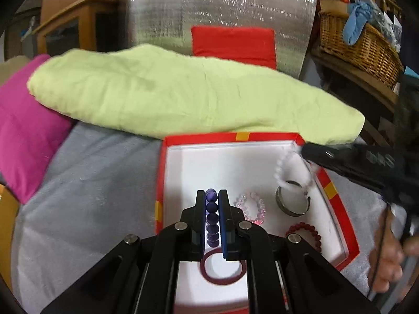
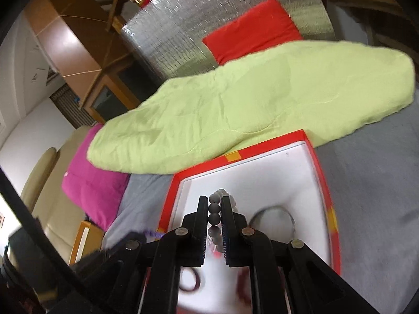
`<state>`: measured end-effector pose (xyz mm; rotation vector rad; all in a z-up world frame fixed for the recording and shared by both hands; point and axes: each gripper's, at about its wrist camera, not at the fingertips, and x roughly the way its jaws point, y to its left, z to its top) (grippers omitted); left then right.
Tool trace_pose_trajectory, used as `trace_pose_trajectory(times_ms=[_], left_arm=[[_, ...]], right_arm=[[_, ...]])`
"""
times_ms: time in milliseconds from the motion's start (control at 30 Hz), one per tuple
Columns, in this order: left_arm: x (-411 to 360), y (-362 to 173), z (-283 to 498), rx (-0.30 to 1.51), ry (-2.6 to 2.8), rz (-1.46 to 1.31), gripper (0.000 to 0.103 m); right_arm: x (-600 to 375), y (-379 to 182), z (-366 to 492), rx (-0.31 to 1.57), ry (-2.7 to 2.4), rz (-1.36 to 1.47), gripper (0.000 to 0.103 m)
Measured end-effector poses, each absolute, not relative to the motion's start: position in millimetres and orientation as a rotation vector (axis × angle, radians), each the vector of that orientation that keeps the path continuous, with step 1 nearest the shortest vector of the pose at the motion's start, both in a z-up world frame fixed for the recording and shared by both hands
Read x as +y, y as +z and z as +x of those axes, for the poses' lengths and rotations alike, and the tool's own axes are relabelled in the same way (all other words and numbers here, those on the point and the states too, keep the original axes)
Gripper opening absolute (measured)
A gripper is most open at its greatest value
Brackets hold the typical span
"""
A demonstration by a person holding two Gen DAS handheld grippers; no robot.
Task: Organize jewelry
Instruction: 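Carry the purple bracelet with the left tool while the right tool carries the white bracelet into the tray, then open both tools to release the bracelets inside the tray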
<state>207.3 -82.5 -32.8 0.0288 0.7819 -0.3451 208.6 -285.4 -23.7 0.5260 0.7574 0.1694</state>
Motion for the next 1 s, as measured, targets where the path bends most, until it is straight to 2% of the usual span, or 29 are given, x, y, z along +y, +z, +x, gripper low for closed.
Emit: trace_pose_trajectory(times_ms=[333,433,467,500,567,633,700,1000], left_arm=[[-86.7,-63.3,230.8,0.856,-0.334,0.039,0.01],[-89.3,-66.3,233.4,0.877,-0.312,0.064,0.013],[-89.4,-66.8,233.3,0.879,-0.305,0.07,0.022],[-89.1,-66.5,232.6,0.881,-0.296,0.076,0.038],[-88.6,-61.9,228.0,0.863,-0.286,0.099,0.047],[-89.0,-52.2,220.3,0.822,-0.271,0.127,0.048],[-87.1,-43.5,213.4,0.793,-0.259,0.138,0.054],[-78.2,-8.9,169.2,0.656,-0.159,0.22,0.06]], right_arm=[[-288.0,-70.5,276.7,0.856,0.127,0.612,0.01],[-290.8,-73.5,278.4,0.863,0.08,0.582,0.014],[-292.5,-74.0,277.6,0.868,0.068,0.574,0.021],[-293.7,-73.1,275.9,0.864,0.062,0.575,0.031],[-297.3,-69.5,265.5,0.85,0.057,0.566,0.033],[-296.9,-62.5,252.6,0.837,0.072,0.541,0.033],[-293.8,-50.6,229.5,0.805,0.086,0.494,0.033],[-278.9,-17.3,115.0,0.738,0.148,0.355,0.033]])
